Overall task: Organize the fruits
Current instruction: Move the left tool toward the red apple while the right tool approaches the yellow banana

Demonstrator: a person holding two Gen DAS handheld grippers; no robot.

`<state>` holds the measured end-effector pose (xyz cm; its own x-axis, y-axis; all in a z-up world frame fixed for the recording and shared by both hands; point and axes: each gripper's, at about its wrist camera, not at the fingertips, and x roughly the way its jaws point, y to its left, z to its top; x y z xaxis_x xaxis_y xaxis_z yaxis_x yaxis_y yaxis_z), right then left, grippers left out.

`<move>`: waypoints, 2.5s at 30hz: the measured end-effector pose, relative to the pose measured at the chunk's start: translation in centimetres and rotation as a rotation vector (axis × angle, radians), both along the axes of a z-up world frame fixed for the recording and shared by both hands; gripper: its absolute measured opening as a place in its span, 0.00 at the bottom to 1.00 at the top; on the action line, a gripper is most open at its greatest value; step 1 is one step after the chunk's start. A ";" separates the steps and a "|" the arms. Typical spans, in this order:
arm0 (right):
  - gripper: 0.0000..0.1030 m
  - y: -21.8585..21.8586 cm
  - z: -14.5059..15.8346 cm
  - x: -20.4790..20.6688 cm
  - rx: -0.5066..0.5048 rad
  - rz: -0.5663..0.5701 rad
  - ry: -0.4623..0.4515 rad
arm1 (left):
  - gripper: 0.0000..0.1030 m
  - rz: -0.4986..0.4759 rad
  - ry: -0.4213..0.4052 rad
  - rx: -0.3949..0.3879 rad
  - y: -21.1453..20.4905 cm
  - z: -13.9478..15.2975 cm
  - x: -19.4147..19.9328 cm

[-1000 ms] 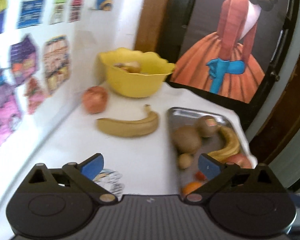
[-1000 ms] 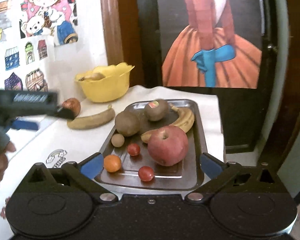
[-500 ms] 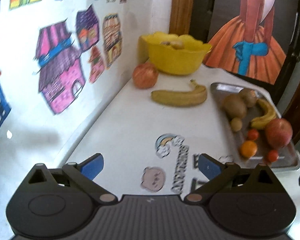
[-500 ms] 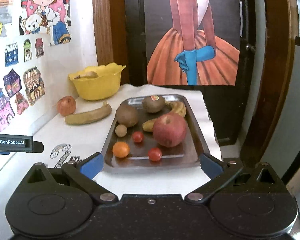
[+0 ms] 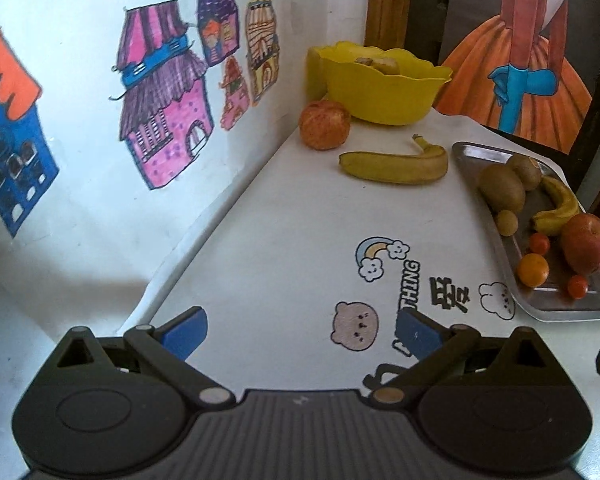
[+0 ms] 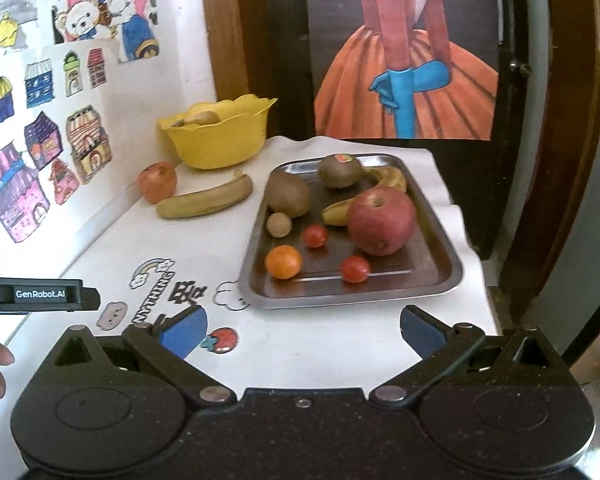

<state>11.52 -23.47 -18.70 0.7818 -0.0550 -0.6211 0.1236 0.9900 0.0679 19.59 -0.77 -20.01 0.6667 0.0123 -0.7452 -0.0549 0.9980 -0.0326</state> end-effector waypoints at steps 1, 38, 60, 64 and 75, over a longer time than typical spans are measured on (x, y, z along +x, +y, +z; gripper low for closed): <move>0.99 0.2 -0.1 0.2 -0.002 0.010 0.008 | 1.00 0.007 0.001 -0.003 0.2 0.0 0.0; 0.99 -3.6 3.1 10.5 0.100 0.304 -0.002 | 1.00 0.167 -0.016 0.052 -4.5 2.5 4.9; 0.99 -3.7 1.7 15.9 0.027 0.523 -0.003 | 1.00 0.003 -0.083 0.097 -5.3 3.0 16.9; 0.99 -2.5 1.4 17.7 -0.009 0.578 0.009 | 1.00 -0.023 -0.105 0.082 -4.4 2.3 19.9; 0.98 0.1 -0.2 24.3 -0.105 0.703 0.051 | 1.00 -0.106 -0.059 0.090 -3.8 -0.1 24.5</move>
<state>35.86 -23.40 -18.89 0.6242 0.3902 -0.6768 -0.5465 0.8372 -0.0214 44.13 -4.56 -20.13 0.7104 0.0042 -0.7038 0.0506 0.9971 0.0571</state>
